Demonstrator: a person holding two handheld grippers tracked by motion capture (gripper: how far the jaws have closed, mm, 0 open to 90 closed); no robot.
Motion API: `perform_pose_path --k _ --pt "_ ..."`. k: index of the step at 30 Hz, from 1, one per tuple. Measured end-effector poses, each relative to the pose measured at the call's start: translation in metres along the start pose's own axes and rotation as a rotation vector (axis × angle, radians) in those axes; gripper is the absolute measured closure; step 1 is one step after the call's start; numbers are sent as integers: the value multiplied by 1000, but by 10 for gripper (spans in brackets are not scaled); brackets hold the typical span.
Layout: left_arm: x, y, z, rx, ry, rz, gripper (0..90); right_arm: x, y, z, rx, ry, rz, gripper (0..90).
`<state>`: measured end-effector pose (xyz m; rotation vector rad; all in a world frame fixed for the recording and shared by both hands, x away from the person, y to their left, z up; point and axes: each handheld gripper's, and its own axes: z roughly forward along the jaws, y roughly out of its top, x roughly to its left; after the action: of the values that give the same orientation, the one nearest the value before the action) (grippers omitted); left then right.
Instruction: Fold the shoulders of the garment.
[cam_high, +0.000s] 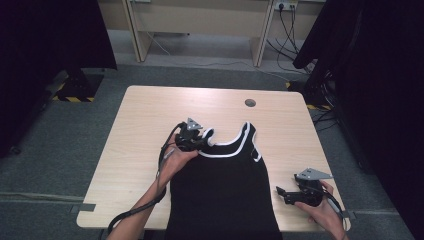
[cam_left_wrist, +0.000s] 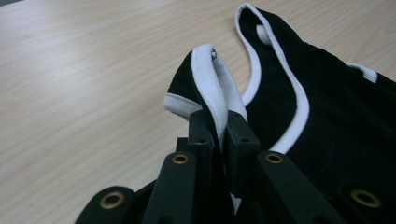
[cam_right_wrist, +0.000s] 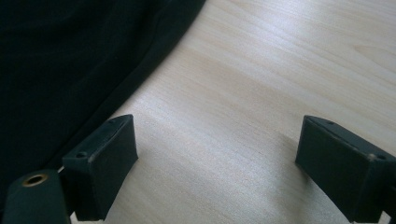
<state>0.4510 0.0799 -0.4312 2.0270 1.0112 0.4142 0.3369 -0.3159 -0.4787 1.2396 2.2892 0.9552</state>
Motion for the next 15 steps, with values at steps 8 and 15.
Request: perform_pose_path --k 8,15 --pt "-17 -10 -6 28 -26 9 769 0 0 0 1 -1 1 128" --pt "-22 -10 -15 32 -68 -21 614 0 0 0 1 -1 1 128"
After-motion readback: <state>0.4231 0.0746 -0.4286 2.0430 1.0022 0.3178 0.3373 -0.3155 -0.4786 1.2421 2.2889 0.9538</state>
